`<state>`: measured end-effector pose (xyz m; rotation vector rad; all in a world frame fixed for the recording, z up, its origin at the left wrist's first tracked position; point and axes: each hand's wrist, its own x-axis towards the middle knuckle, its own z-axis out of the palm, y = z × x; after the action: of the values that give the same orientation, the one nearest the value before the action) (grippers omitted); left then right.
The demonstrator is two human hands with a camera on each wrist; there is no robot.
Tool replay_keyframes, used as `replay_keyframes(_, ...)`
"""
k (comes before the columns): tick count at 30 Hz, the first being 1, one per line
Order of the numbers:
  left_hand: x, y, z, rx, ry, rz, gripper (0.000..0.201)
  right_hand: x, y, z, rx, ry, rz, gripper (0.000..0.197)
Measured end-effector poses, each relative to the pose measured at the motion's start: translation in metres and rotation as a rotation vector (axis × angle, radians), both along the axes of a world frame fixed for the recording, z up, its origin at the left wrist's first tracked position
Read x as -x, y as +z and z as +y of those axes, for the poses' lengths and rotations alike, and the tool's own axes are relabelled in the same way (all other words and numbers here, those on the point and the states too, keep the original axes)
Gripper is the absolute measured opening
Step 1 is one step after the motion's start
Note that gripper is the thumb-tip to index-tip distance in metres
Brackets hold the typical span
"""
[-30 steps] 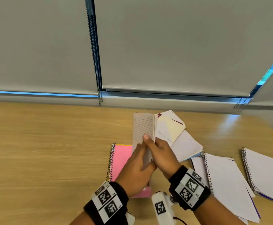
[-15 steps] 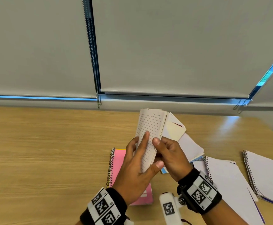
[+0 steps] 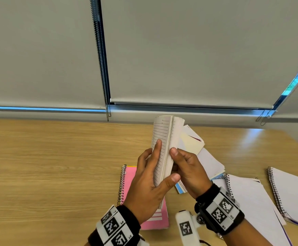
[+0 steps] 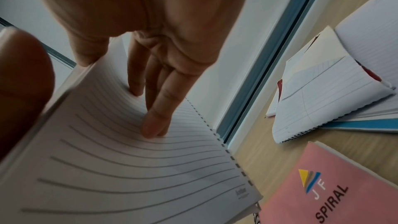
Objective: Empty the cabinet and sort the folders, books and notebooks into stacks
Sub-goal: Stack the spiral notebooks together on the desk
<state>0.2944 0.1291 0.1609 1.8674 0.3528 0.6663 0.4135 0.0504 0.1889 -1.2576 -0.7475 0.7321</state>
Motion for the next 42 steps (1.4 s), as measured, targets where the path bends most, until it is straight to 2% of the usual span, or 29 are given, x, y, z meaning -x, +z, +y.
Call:
replay_keyframes(4, -0.001, -0.001, 0.000, -0.016, 0.018, 0.012, 0.080, -0.001, -0.004, 0.001, -0.007, -0.009, -0.033, 0.074)
replay_keyframes(7, -0.002, 0.000, 0.000, -0.012, 0.022, 0.010, 0.081, -0.004, -0.006, 0.000, -0.016, -0.011, -0.026, 0.038)
replay_keyframes(8, -0.002, 0.000, 0.001, -0.012, 0.022, 0.003, 0.082, -0.003, -0.004, 0.000, -0.016, -0.007, -0.027, 0.032)
replay_keyframes(18, -0.002, 0.004, 0.003, 0.022, 0.018, -0.019, 0.084, -0.005, -0.008, 0.001, -0.033, -0.028, -0.025, 0.032)
replay_keyframes(20, -0.002, 0.006, 0.001, 0.031, 0.023, -0.017, 0.079, -0.006, -0.009, 0.003, -0.026, -0.040, -0.030, 0.032)
replay_keyframes(22, -0.002, 0.007, 0.000, 0.047, 0.027, -0.025, 0.064, -0.008, -0.010, 0.005, 0.007, -0.061, -0.041, 0.027)
replay_keyframes(27, 0.002, 0.004, 0.020, 0.317, 0.089, -0.058, 0.035, -0.023, -0.017, -0.001, 0.046, -0.119, -0.098, 0.032)
replay_keyframes(30, 0.009, 0.010, 0.043, 0.411, 0.188, -0.055, 0.029, -0.042, -0.022, -0.012, 0.097, -0.203, -0.104, 0.031)
replay_keyframes(33, 0.015, 0.021, 0.062, 0.517, 0.182, -0.095, 0.027, -0.056, -0.032, -0.024, 0.190, -0.255, -0.039, 0.019)
replay_keyframes(35, 0.019, 0.026, 0.072, 0.551, 0.141, -0.112, 0.025, -0.065, -0.041, -0.030, 0.208, -0.244, 0.033, 0.030)
replay_keyframes(39, 0.037, 0.026, 0.102, 0.542, 0.092, -0.032, 0.025, -0.077, -0.038, -0.044, 0.103, -0.236, 0.213, 0.087)
replay_keyframes(40, 0.041, 0.021, 0.111, 0.498, 0.107, 0.046, 0.025, -0.080, -0.036, -0.047, 0.077, -0.234, 0.248, 0.093)
replay_keyframes(42, 0.044, 0.006, 0.120, 0.385, 0.138, 0.251, 0.022, -0.082, -0.032, -0.052, 0.051, -0.187, 0.305, 0.085)
